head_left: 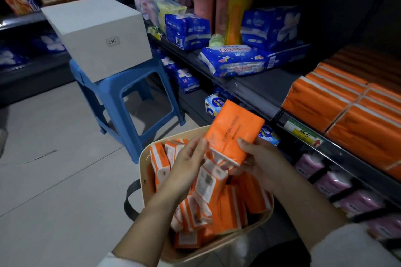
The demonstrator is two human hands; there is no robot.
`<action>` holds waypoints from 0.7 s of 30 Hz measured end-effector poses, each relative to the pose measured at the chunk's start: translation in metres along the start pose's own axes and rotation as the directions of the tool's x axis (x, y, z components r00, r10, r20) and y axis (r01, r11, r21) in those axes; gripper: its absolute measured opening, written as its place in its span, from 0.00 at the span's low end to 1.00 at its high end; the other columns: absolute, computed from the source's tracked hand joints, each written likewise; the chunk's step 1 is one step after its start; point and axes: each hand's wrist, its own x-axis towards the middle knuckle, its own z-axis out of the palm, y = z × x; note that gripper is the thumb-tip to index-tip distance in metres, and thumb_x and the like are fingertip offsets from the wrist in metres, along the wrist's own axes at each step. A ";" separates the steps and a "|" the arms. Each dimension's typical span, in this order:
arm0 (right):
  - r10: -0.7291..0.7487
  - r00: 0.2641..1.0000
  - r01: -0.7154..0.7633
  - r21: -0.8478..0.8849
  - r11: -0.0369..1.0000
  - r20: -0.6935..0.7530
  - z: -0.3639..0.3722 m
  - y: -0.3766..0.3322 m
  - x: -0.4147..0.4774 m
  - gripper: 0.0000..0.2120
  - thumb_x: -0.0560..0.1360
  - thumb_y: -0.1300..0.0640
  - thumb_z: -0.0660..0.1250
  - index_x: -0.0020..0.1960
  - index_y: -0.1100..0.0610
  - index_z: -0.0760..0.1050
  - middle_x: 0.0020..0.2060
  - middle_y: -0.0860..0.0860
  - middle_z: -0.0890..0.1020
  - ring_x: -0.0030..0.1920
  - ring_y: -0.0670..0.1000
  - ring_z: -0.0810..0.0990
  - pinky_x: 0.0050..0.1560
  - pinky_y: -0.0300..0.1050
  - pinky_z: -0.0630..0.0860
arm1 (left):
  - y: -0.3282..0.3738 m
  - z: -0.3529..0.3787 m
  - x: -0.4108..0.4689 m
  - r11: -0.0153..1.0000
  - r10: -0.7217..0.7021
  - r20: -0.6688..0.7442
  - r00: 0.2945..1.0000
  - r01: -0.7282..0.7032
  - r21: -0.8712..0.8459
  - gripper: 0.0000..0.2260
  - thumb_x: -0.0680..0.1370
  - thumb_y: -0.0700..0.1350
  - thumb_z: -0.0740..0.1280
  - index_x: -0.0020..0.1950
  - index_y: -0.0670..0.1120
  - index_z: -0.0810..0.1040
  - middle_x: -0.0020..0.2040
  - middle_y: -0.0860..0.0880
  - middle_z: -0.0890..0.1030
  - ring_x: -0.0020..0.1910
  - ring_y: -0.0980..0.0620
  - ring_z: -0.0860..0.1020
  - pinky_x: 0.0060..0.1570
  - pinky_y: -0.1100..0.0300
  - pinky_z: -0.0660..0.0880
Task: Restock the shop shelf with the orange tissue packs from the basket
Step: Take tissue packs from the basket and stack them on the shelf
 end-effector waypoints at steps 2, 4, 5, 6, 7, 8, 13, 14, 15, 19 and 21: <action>-0.025 0.981 0.032 0.032 0.999 -0.192 -0.004 -0.001 0.004 0.14 0.75 0.60 0.66 0.61 0.59 0.73 0.50 0.57 0.81 0.43 0.53 0.80 0.39 0.50 0.78 | -0.022 0.004 0.004 0.980 -0.084 -0.118 0.989 0.104 0.171 0.18 0.80 0.54 0.58 0.69 0.51 0.69 0.62 0.57 0.74 0.64 0.56 0.71 0.60 0.65 0.64; -0.035 0.952 0.055 0.057 0.997 -0.303 -0.009 -0.002 0.006 0.14 0.75 0.60 0.66 0.60 0.57 0.72 0.52 0.55 0.81 0.44 0.52 0.80 0.40 0.47 0.77 | -0.051 0.009 0.006 0.925 -0.161 -0.165 0.973 0.207 0.318 0.20 0.80 0.50 0.61 0.70 0.45 0.68 0.62 0.52 0.73 0.65 0.52 0.71 0.54 0.68 0.65; -0.035 0.947 0.058 0.062 0.996 -0.320 -0.011 -0.003 0.005 0.14 0.75 0.60 0.66 0.60 0.56 0.72 0.51 0.54 0.80 0.43 0.51 0.79 0.39 0.46 0.77 | -0.066 0.011 0.007 0.897 -0.167 -0.144 0.975 0.211 0.388 0.18 0.79 0.49 0.63 0.68 0.45 0.70 0.59 0.53 0.73 0.64 0.52 0.73 0.52 0.69 0.67; -0.033 0.945 0.057 0.064 0.996 -0.325 -0.013 -0.003 0.005 0.14 0.75 0.60 0.66 0.60 0.56 0.71 0.51 0.54 0.80 0.42 0.49 0.79 0.38 0.46 0.76 | -0.080 0.013 0.008 0.883 -0.157 -0.119 0.980 0.193 0.428 0.18 0.78 0.47 0.66 0.66 0.45 0.71 0.57 0.55 0.72 0.62 0.54 0.73 0.51 0.68 0.67; -0.035 0.945 0.058 0.061 0.996 -0.325 -0.014 -0.003 0.006 0.14 0.75 0.60 0.66 0.60 0.56 0.71 0.51 0.53 0.80 0.41 0.48 0.79 0.38 0.46 0.76 | -0.089 0.016 0.009 0.877 -0.150 -0.088 0.985 0.173 0.449 0.18 0.77 0.46 0.68 0.66 0.46 0.71 0.57 0.56 0.70 0.62 0.56 0.71 0.52 0.68 0.67; -0.043 0.945 0.063 0.052 0.997 -0.323 -0.015 -0.003 0.006 0.14 0.75 0.61 0.66 0.60 0.56 0.71 0.51 0.54 0.80 0.41 0.48 0.79 0.39 0.47 0.76 | -0.095 0.018 0.009 0.872 -0.149 -0.046 0.988 0.154 0.465 0.21 0.76 0.44 0.69 0.68 0.48 0.69 0.58 0.57 0.68 0.62 0.58 0.69 0.53 0.68 0.66; -0.080 0.940 0.083 -0.005 0.997 -0.333 -0.017 0.000 0.014 0.18 0.74 0.61 0.68 0.62 0.59 0.70 0.54 0.55 0.79 0.46 0.52 0.80 0.56 0.56 0.76 | -0.117 0.018 0.022 0.761 -0.145 0.084 0.986 0.056 0.647 0.34 0.69 0.52 0.75 0.72 0.53 0.64 0.68 0.54 0.70 0.65 0.56 0.68 0.60 0.65 0.65; -0.085 0.937 0.082 -0.021 0.996 -0.338 -0.017 0.001 0.016 0.19 0.74 0.60 0.69 0.63 0.58 0.70 0.55 0.55 0.79 0.48 0.53 0.80 0.57 0.57 0.76 | -0.117 0.021 0.024 0.729 -0.159 0.089 0.983 0.057 0.682 0.38 0.67 0.57 0.75 0.73 0.52 0.63 0.70 0.53 0.69 0.66 0.54 0.69 0.62 0.63 0.65; -0.089 0.936 0.080 -0.040 0.996 -0.341 -0.016 0.002 0.017 0.20 0.73 0.60 0.69 0.64 0.58 0.70 0.56 0.55 0.79 0.50 0.54 0.80 0.57 0.58 0.76 | -0.116 0.025 0.025 0.702 -0.189 0.085 0.978 0.074 0.708 0.42 0.65 0.62 0.74 0.74 0.52 0.61 0.71 0.52 0.68 0.68 0.53 0.68 0.64 0.60 0.66; -0.095 0.939 0.077 -0.068 0.995 -0.331 -0.015 0.005 0.018 0.23 0.73 0.59 0.70 0.65 0.58 0.69 0.58 0.56 0.78 0.53 0.57 0.79 0.58 0.60 0.75 | -0.126 0.042 0.023 0.575 -0.225 0.002 0.974 0.131 0.807 0.45 0.70 0.56 0.72 0.78 0.48 0.49 0.75 0.46 0.61 0.70 0.45 0.66 0.67 0.55 0.66; -0.103 0.941 0.084 -0.073 0.994 -0.323 -0.016 0.006 0.016 0.23 0.73 0.59 0.69 0.66 0.58 0.68 0.58 0.57 0.78 0.54 0.57 0.79 0.58 0.60 0.75 | -0.129 0.044 0.018 0.543 -0.182 -0.025 0.983 0.122 0.831 0.39 0.74 0.49 0.68 0.77 0.47 0.48 0.71 0.43 0.66 0.66 0.44 0.71 0.62 0.55 0.69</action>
